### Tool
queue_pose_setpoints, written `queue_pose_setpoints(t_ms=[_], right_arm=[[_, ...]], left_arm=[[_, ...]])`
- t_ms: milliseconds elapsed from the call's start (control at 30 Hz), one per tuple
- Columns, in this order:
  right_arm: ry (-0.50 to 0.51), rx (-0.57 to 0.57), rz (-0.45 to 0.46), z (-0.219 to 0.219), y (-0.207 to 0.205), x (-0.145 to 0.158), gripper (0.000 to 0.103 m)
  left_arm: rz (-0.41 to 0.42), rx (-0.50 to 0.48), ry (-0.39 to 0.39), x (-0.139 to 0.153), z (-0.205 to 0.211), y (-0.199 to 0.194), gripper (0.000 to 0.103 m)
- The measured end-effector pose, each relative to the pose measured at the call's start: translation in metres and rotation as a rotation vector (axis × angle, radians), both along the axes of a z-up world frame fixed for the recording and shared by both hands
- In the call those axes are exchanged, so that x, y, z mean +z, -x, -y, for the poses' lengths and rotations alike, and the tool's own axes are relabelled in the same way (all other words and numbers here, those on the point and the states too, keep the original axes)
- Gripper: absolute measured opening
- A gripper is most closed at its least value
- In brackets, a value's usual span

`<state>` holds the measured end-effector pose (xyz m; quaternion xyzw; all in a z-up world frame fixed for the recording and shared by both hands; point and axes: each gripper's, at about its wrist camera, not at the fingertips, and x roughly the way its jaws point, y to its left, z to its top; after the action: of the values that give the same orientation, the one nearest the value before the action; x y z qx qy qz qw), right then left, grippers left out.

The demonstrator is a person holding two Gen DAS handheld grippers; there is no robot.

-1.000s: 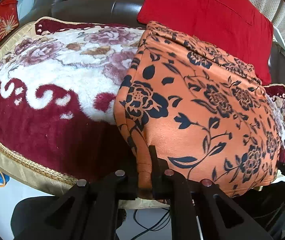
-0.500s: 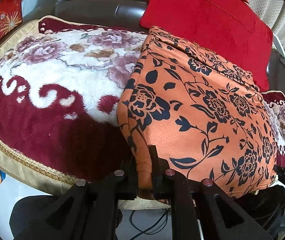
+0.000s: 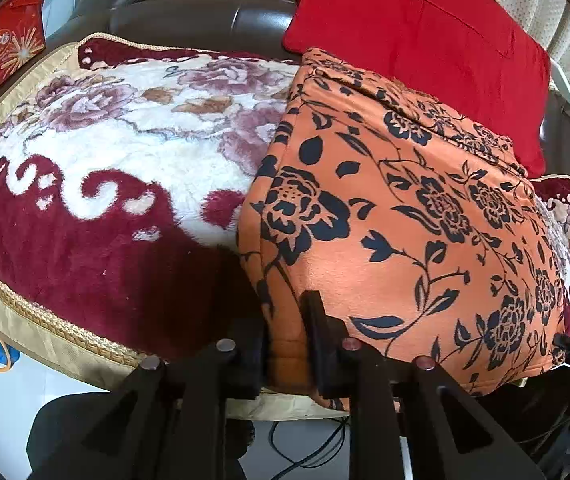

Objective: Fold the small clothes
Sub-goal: 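Pinch the folded blouse edge with the left gripper while the right gripper grasps the hem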

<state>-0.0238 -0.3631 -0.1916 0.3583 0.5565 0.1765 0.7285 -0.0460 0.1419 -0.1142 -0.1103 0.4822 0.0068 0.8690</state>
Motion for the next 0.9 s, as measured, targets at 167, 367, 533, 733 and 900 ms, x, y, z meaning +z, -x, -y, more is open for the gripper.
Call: queue_pose_setpoints(t_ms=[167,367,533,733,900], right_arm=[[-0.013,-0.008,0.006,0.002,-0.002,-0.002,0.02],[0.007,0.003,-0.012,0.008,-0.001,-0.003,0.021],[0.063,0.03,0.014,0.001,0.001,0.006,0.013],[0.107,0.003,0.062,0.008,0.002,0.035,0.019],[0.303,0.002,-0.066,0.016,0.001,0.036,0.077]], left_arm=[[0.011,-0.001,0.002,-0.002,0.0,0.001,0.02],[-0.008,0.004,-0.006,-0.006,0.001,-0.003,0.021],[-0.016,-0.017,-0.028,-0.003,0.006,-0.005,0.009],[-0.015,-0.014,-0.026,-0.002,0.005,-0.006,0.01],[-0.008,0.01,0.024,-0.004,-0.002,-0.004,0.013]])
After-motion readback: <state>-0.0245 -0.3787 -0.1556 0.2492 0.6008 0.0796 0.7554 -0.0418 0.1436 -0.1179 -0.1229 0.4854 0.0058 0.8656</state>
